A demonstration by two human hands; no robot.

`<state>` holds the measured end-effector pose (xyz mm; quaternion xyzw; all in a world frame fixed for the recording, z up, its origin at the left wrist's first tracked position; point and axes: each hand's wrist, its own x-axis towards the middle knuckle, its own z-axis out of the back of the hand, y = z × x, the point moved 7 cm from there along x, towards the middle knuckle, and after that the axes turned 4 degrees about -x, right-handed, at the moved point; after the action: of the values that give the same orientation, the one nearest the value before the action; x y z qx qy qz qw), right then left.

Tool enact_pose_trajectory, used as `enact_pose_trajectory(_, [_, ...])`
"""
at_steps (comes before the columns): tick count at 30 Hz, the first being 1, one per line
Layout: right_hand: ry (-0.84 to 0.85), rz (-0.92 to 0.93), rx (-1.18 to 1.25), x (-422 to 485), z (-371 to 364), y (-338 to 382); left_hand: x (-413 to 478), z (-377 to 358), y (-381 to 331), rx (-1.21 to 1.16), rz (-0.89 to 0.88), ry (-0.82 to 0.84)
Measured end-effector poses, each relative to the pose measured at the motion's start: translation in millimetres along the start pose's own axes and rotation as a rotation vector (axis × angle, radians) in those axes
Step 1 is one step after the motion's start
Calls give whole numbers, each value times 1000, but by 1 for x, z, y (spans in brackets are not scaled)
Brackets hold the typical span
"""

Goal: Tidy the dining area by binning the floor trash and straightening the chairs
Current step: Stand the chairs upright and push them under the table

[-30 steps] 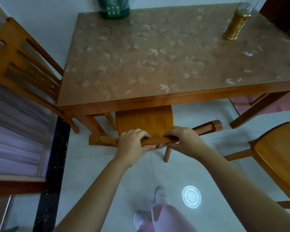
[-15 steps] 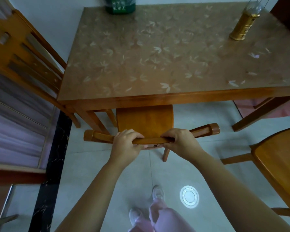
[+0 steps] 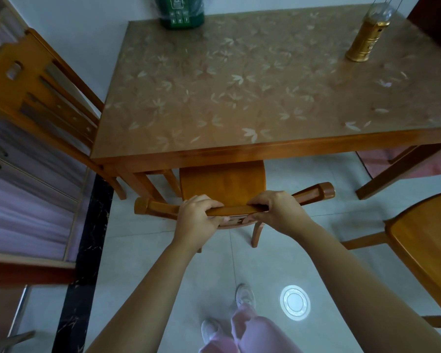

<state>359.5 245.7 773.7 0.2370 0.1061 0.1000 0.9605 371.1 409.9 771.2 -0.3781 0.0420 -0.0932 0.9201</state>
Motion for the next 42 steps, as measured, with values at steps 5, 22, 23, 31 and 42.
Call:
enact_pose_trajectory(5, [4, -19, -6, -2, 4, -6, 3, -7, -4, -26, -1, 17])
enact_pose_trajectory(22, [-390, -37, -16, -53, 8, 9, -35, 11, -37, 274, -243, -107])
enact_pose_trajectory(23, [-431, -45, -54, -63, 11, 12, -42, 13, -44, 289, -285, -138])
enact_pose_trajectory(31, [-625, -259, -324, -173, 8, 34, -108, -9, -88, 286, -509, -86])
enact_pose_trajectory(42, [-734, -690, -371, -341, 31, -6, -193, -93, -194, 217, -731, 115])
